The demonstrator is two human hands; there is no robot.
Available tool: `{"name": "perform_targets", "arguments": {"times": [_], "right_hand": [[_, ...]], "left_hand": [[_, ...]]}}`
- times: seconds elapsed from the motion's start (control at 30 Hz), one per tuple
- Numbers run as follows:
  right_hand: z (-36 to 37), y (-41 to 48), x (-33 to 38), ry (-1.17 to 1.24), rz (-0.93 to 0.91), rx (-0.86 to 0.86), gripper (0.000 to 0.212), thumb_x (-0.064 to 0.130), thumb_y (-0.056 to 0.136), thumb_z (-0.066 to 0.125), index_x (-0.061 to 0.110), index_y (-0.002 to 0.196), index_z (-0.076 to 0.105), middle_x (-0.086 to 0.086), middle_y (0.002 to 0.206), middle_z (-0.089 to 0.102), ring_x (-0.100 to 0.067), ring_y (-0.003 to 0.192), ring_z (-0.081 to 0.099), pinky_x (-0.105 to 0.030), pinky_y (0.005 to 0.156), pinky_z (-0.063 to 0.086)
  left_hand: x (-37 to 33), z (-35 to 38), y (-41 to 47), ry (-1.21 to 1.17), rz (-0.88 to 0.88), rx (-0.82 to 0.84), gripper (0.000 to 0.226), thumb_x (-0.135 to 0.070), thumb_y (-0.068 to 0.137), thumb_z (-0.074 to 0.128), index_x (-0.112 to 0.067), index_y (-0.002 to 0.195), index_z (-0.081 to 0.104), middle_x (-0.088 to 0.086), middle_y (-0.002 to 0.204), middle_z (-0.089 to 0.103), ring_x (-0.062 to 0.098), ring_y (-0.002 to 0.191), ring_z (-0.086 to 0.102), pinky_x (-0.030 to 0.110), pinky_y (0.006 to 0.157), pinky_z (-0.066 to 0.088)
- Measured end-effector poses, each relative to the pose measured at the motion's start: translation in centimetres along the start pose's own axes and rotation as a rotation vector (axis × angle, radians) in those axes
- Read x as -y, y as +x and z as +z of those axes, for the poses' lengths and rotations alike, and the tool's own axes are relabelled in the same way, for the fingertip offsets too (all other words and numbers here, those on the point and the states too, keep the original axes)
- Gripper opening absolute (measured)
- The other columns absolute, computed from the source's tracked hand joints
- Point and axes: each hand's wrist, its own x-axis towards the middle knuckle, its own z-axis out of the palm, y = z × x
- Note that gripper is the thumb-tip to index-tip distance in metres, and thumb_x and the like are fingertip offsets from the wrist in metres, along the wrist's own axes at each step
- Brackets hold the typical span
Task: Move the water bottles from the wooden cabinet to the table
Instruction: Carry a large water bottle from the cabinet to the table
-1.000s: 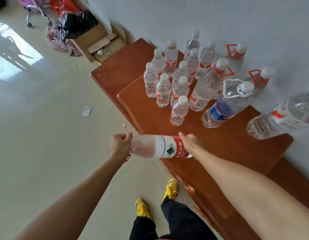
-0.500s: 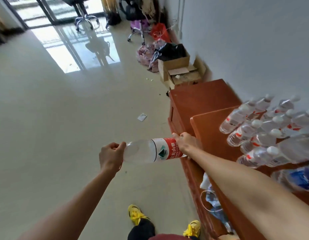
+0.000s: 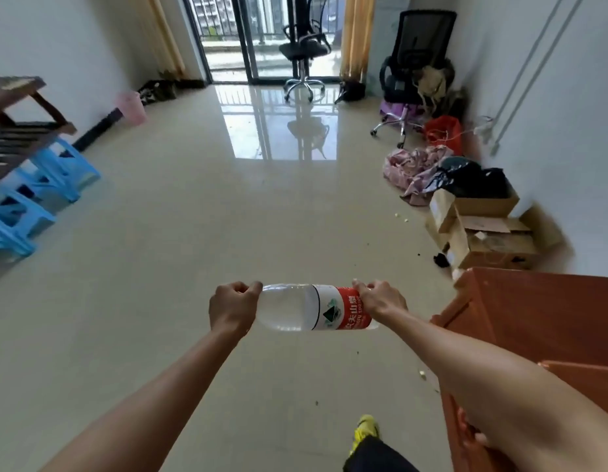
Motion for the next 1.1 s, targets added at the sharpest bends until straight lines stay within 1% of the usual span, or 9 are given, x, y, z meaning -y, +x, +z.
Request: {"name": "perform_targets", "arguments": {"times": [0.07, 0.2, 0.4, 0.47, 0.57, 0.67, 0.83, 0.97, 1.1], "right_hand": [[1.0, 2.5, 4.5, -0.038, -0.04, 0.059, 0.063, 0.076, 0.084, 0.037, 0.02, 0.093, 0.065, -0.004, 0.088, 0.069, -0.025, 0.084, 0.064, -0.037, 0.081, 0.053], [3.0, 9.5, 12.8, -0.074, -0.131, 0.135, 0.057, 0.066, 0.092, 0.04, 0.015, 0.096, 0.065, -0.003, 0.085, 0.068, -0.02, 0.075, 0.064, -0.03, 0.069, 0.049], [5.8, 20.4, 26.9, -0.144, -0.247, 0.234, 0.057, 0.069, 0.089, 0.041, 0.019, 0.098, 0.065, -0.002, 0.087, 0.07, -0.021, 0.079, 0.065, -0.033, 0.077, 0.054], [6.6, 23.3, 32.1, -0.173, -0.3, 0.252, 0.056, 0.069, 0.089, 0.04, 0.02, 0.099, 0.065, -0.002, 0.088, 0.069, -0.021, 0.08, 0.065, -0.031, 0.075, 0.052], [8.3, 26.5, 39.5, -0.255, -0.39, 0.278, 0.057, 0.07, 0.089, 0.039, 0.021, 0.1, 0.065, -0.002, 0.09, 0.07, -0.021, 0.083, 0.065, -0.033, 0.08, 0.053], [11.5, 28.8, 46.2, -0.285, -0.45, 0.321, 0.056, 0.069, 0.089, 0.039, 0.021, 0.1, 0.065, -0.001, 0.089, 0.07, -0.021, 0.083, 0.066, -0.037, 0.084, 0.053], [19.1, 32.0, 56.9, -0.331, -0.517, 0.39, 0.052, 0.067, 0.091, 0.04, 0.021, 0.098, 0.064, -0.001, 0.087, 0.07, -0.02, 0.082, 0.065, -0.036, 0.083, 0.054], [24.9, 34.6, 65.9, -0.339, -0.511, 0.404, 0.052, 0.066, 0.092, 0.04, 0.02, 0.1, 0.064, -0.003, 0.089, 0.07, -0.022, 0.084, 0.065, -0.038, 0.085, 0.054], [28.9, 37.0, 75.7, -0.319, -0.517, 0.392, 0.052, 0.065, 0.093, 0.039, 0.02, 0.099, 0.065, -0.001, 0.087, 0.07, -0.02, 0.081, 0.065, -0.036, 0.083, 0.054]], "left_hand": [[0.3, -1.2, 3.9, -0.012, -0.04, -0.032, 0.037, -0.043, 0.065, 0.052, -0.007, 0.054, 0.053, 0.011, 0.05, 0.049, 0.027, 0.048, 0.047, 0.038, 0.049, 0.04], [0.1, -2.7, 12.5, -0.021, -0.081, -0.104, 0.033, -0.042, 0.064, 0.051, -0.013, 0.05, 0.046, 0.007, 0.049, 0.045, 0.026, 0.047, 0.043, 0.035, 0.05, 0.037], [-1.7, -5.9, 26.3, -0.038, -0.167, -0.267, 0.029, -0.04, 0.065, 0.051, -0.015, 0.052, 0.045, 0.008, 0.05, 0.042, 0.023, 0.048, 0.038, 0.034, 0.05, 0.034], [-2.1, -7.7, 30.1, -0.062, -0.196, -0.322, 0.028, -0.039, 0.064, 0.05, -0.015, 0.053, 0.044, 0.007, 0.051, 0.039, 0.023, 0.048, 0.037, 0.033, 0.05, 0.033], [-2.2, -10.5, 34.6, -0.093, -0.252, -0.397, 0.028, -0.041, 0.063, 0.051, -0.016, 0.052, 0.044, 0.007, 0.052, 0.042, 0.023, 0.048, 0.038, 0.035, 0.051, 0.037], [-1.3, -13.6, 39.1, -0.133, -0.296, -0.487, 0.028, -0.041, 0.061, 0.05, -0.016, 0.052, 0.045, 0.007, 0.051, 0.044, 0.023, 0.047, 0.039, 0.039, 0.05, 0.041], [1.9, -19.8, 48.3, -0.162, -0.35, -0.569, 0.027, -0.041, 0.063, 0.049, -0.016, 0.054, 0.042, 0.007, 0.053, 0.049, 0.023, 0.045, 0.038, 0.034, 0.049, 0.035], [4.1, -25.3, 57.4, -0.132, -0.377, -0.575, 0.027, -0.04, 0.064, 0.049, -0.017, 0.053, 0.041, 0.007, 0.053, 0.05, 0.023, 0.045, 0.038, 0.033, 0.049, 0.035], [3.9, -32.1, 66.6, -0.092, -0.34, -0.577, 0.031, -0.035, 0.072, 0.053, -0.017, 0.051, 0.04, 0.006, 0.049, 0.043, 0.024, 0.047, 0.041, 0.032, 0.051, 0.036]]}}
